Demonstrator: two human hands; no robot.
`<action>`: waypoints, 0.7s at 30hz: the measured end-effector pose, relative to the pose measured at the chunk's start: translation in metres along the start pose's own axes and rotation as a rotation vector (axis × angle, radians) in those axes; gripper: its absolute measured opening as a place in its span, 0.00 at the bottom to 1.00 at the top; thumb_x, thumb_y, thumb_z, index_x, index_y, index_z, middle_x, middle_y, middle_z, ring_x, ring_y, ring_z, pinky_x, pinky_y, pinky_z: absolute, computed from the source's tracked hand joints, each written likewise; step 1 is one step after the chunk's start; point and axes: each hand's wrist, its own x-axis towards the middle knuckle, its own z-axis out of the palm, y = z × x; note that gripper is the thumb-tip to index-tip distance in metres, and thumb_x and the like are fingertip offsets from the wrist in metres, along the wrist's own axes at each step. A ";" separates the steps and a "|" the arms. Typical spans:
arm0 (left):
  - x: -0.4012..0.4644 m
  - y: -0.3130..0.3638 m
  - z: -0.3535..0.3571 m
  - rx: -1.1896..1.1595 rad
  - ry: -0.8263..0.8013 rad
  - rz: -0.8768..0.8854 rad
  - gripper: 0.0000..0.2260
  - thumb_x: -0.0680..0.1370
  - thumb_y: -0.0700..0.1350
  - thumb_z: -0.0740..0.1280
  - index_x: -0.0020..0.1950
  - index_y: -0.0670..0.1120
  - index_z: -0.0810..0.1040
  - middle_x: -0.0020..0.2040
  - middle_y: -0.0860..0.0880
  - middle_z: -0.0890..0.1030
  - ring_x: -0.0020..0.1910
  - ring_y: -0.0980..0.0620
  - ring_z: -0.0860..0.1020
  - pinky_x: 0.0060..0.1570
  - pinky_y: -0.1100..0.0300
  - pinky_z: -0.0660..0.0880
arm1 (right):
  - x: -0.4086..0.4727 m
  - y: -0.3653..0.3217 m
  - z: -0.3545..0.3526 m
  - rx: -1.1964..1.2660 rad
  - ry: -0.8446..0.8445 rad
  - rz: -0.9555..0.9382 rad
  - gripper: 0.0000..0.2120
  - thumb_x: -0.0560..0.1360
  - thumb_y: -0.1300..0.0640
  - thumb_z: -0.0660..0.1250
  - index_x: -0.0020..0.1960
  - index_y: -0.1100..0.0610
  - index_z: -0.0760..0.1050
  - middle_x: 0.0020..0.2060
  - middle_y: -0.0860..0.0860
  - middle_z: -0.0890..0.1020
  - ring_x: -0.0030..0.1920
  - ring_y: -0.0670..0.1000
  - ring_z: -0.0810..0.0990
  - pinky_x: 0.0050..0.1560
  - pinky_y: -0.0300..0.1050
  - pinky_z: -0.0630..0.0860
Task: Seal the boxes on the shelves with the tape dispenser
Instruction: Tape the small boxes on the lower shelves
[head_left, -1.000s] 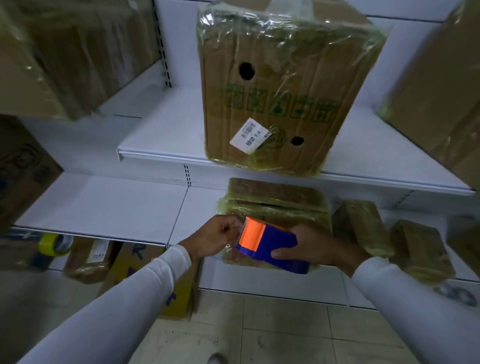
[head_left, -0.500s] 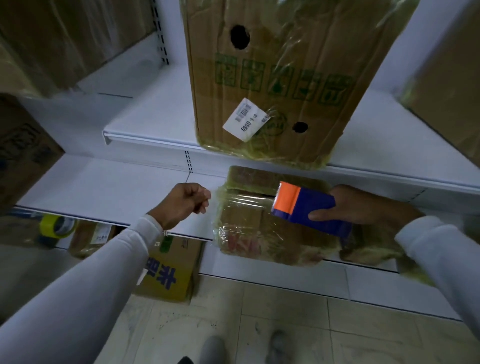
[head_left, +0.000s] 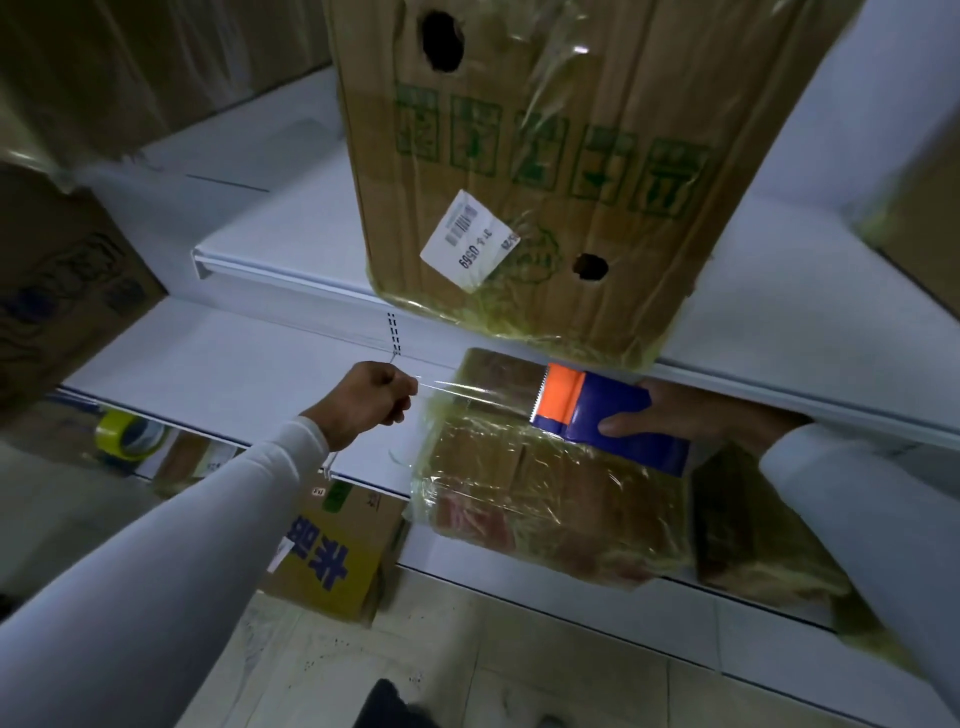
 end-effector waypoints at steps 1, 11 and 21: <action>0.004 0.000 0.001 0.003 -0.004 -0.012 0.09 0.79 0.40 0.65 0.40 0.40 0.77 0.34 0.45 0.76 0.30 0.50 0.74 0.32 0.62 0.72 | 0.005 0.002 0.000 -0.008 -0.030 0.024 0.33 0.66 0.51 0.75 0.70 0.54 0.70 0.61 0.54 0.82 0.60 0.57 0.81 0.65 0.60 0.75; 0.030 -0.023 0.011 -0.016 -0.024 -0.162 0.13 0.77 0.36 0.64 0.32 0.42 0.73 0.28 0.46 0.71 0.26 0.50 0.67 0.28 0.59 0.65 | 0.025 0.013 0.012 -0.172 -0.070 0.098 0.18 0.63 0.37 0.74 0.41 0.51 0.79 0.32 0.46 0.85 0.33 0.44 0.83 0.40 0.43 0.73; 0.042 -0.038 0.045 -0.018 -0.113 -0.255 0.10 0.78 0.39 0.63 0.37 0.41 0.73 0.32 0.44 0.71 0.27 0.51 0.66 0.28 0.61 0.61 | 0.022 0.016 0.023 -0.268 0.038 0.063 0.15 0.67 0.40 0.77 0.44 0.50 0.81 0.40 0.46 0.86 0.46 0.49 0.84 0.55 0.53 0.77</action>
